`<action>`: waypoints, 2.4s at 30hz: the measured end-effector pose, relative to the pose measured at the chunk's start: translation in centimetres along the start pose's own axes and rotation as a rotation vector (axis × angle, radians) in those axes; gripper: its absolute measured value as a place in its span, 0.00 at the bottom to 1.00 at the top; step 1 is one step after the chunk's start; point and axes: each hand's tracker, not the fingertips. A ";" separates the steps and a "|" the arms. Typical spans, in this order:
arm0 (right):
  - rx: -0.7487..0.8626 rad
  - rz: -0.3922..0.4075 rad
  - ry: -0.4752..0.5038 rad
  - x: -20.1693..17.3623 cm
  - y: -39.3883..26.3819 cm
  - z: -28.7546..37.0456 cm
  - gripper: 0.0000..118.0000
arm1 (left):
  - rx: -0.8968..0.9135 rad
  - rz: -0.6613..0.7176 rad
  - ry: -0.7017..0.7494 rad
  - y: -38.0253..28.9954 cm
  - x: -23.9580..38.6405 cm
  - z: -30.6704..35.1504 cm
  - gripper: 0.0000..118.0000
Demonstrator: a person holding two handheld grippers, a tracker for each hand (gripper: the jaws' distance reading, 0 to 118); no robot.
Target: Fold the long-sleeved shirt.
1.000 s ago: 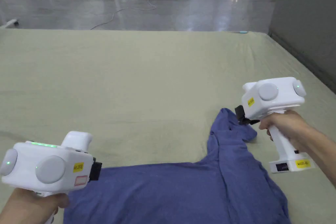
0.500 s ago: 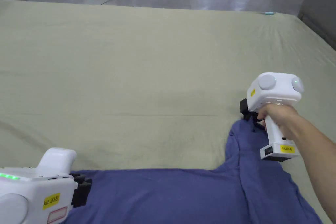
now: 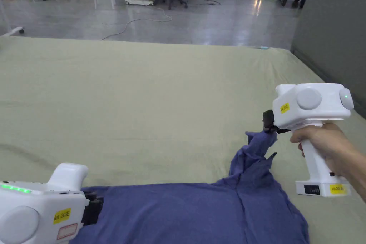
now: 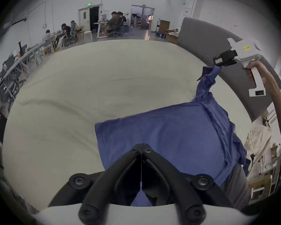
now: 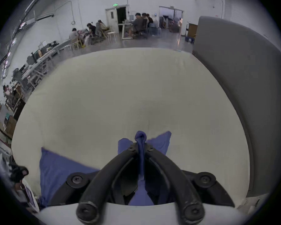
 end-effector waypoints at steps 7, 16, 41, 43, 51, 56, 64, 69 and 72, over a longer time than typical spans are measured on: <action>-0.059 -0.055 0.043 -1.3 -10.6 2.0 0.01 | 0.019 -0.014 -0.005 -2.9 1.6 3.0 0.00; -0.320 -0.041 0.017 -2.9 -19.1 -4.8 0.01 | 0.031 0.002 -0.016 -4.6 2.3 5.1 0.00; -0.082 0.065 0.032 -2.0 -18.7 5.6 0.00 | 0.073 0.046 0.059 -2.7 1.8 2.5 0.35; -0.078 0.069 0.042 -2.0 -18.3 5.3 0.00 | 0.047 0.026 0.077 -1.1 0.8 0.4 0.90; -0.079 0.061 0.048 -0.4 -17.5 3.2 0.00 | -0.074 0.036 0.285 4.8 -4.8 -10.6 1.00; -0.113 0.032 0.030 1.3 -17.8 1.8 0.00 | -0.182 0.123 0.310 3.7 -6.9 -14.8 0.84; -0.143 0.016 -0.003 2.9 -16.1 -0.4 0.00 | -0.131 0.179 0.255 2.4 -6.3 -15.0 0.19; -0.143 0.011 0.000 2.9 -13.1 -2.2 0.00 | -0.117 0.127 0.191 3.2 -4.4 -13.3 0.02; -0.091 -0.013 -0.007 3.2 -10.9 -3.4 0.12 | -0.080 0.120 0.175 3.5 -4.0 -11.8 0.02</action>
